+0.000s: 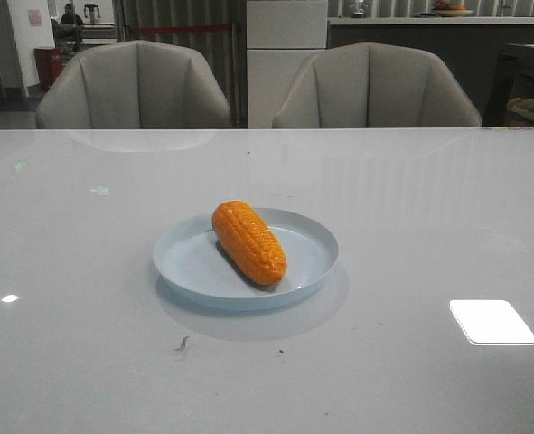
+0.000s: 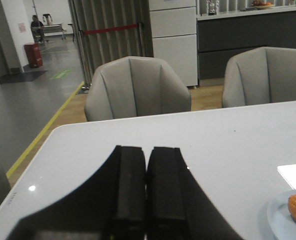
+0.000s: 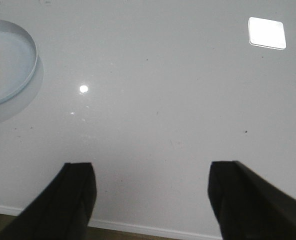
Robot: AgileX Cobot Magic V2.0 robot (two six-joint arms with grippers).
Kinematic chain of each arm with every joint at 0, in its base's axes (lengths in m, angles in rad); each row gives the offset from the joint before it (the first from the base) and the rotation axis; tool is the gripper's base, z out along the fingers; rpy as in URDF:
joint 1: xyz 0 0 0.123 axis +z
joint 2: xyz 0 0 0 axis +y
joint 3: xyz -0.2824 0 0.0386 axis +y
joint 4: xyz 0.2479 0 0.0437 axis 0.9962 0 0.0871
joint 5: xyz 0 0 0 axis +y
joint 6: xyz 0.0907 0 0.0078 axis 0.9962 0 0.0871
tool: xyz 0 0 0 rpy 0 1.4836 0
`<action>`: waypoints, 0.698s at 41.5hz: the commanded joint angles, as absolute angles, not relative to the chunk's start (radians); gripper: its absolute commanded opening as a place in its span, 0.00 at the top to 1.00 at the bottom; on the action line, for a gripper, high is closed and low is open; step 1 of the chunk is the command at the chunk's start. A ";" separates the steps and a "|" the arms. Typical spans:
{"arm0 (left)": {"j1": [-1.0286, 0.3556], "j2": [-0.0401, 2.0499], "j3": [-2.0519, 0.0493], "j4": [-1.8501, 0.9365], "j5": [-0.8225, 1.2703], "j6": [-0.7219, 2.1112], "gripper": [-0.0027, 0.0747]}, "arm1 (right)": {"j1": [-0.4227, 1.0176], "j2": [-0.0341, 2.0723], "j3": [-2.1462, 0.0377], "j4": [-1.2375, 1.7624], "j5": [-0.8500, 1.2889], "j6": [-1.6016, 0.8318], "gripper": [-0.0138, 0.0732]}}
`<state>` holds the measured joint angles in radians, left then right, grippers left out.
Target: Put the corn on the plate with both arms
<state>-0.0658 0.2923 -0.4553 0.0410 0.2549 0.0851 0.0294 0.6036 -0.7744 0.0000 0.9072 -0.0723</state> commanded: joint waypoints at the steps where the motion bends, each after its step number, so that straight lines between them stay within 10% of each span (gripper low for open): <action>1: -0.035 0.206 -0.410 0.030 0.151 0.084 0.84 | 0.023 0.603 -0.801 0.000 0.846 -0.076 0.18; 29: -0.027 -0.019 0.043 -0.040 -0.122 0.084 0.84 | 0.023 0.603 -0.801 0.000 0.848 -0.076 0.18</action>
<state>-0.0296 -0.0042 0.0051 -0.0246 -0.0523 0.0866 0.0294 0.6036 -0.7744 0.0000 0.9087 -0.0723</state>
